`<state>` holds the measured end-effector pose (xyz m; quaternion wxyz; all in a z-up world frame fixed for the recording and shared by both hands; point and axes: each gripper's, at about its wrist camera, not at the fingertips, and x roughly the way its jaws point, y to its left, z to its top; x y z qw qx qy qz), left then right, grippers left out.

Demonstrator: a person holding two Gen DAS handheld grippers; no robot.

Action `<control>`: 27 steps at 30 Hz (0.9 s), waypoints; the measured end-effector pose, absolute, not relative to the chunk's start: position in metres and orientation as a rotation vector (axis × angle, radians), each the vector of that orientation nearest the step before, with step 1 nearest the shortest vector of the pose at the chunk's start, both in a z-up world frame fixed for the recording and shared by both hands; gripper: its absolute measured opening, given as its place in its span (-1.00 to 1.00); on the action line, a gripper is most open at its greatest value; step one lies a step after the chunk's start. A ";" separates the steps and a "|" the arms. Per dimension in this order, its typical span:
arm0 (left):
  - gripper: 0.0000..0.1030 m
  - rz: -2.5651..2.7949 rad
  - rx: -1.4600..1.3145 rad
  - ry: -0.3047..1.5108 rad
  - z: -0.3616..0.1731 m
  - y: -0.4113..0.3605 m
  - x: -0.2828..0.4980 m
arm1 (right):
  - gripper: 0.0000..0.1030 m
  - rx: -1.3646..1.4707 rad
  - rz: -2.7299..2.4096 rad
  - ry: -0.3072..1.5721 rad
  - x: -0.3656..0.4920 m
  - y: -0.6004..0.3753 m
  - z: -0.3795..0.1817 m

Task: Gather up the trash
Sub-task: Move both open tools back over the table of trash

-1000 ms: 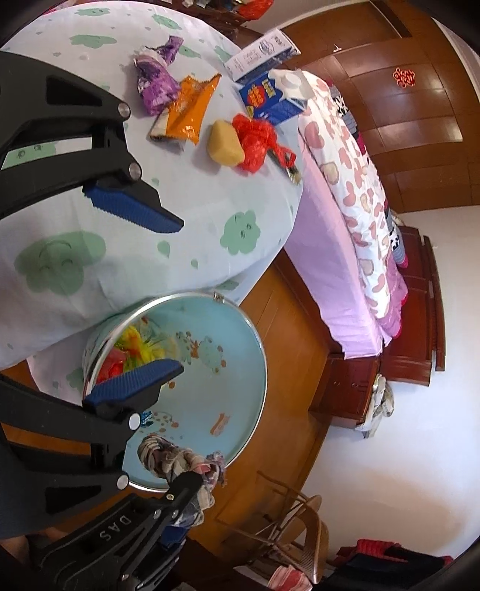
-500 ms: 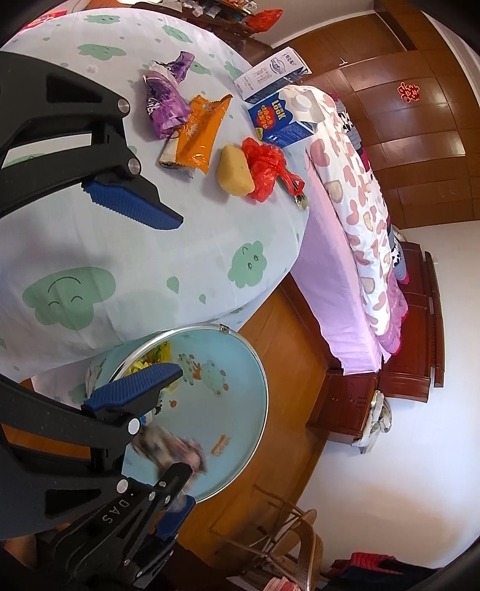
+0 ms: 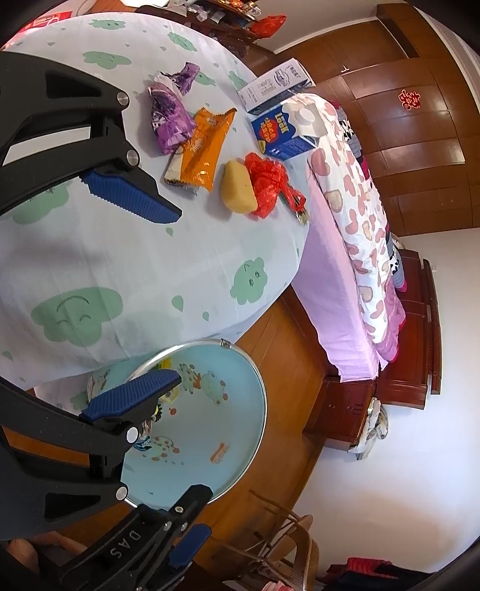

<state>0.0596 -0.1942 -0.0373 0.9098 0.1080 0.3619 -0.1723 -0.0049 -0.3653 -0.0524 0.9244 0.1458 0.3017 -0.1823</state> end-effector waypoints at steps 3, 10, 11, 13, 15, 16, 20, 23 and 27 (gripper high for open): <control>0.65 -0.343 0.217 0.746 -0.037 -0.186 0.059 | 0.21 0.286 -0.364 0.613 -0.005 -0.357 -0.047; 0.65 -0.323 0.190 0.755 -0.037 -0.160 0.060 | 0.21 0.233 -0.334 0.618 0.002 -0.328 -0.039; 0.65 -0.318 0.184 0.756 -0.037 -0.153 0.060 | 0.21 0.230 -0.332 0.620 0.002 -0.325 -0.039; 0.65 -0.307 0.177 0.757 -0.038 -0.143 0.061 | 0.21 0.224 -0.322 0.625 0.004 -0.318 -0.039; 0.65 -0.295 0.169 0.765 -0.039 -0.133 0.064 | 0.21 0.215 -0.312 0.629 0.006 -0.311 -0.039; 0.65 -0.288 0.160 0.772 -0.041 -0.126 0.065 | 0.21 0.208 -0.303 0.632 0.008 -0.306 -0.039; 0.65 -0.251 0.130 0.796 -0.046 -0.097 0.072 | 0.21 0.197 -0.273 0.644 0.013 -0.290 -0.039; 0.65 -0.223 0.119 0.806 -0.051 -0.075 0.076 | 0.21 0.188 -0.247 0.648 0.017 -0.276 -0.039; 0.64 -0.174 0.094 0.824 -0.057 -0.038 0.082 | 0.21 0.183 -0.202 0.657 0.025 -0.258 -0.041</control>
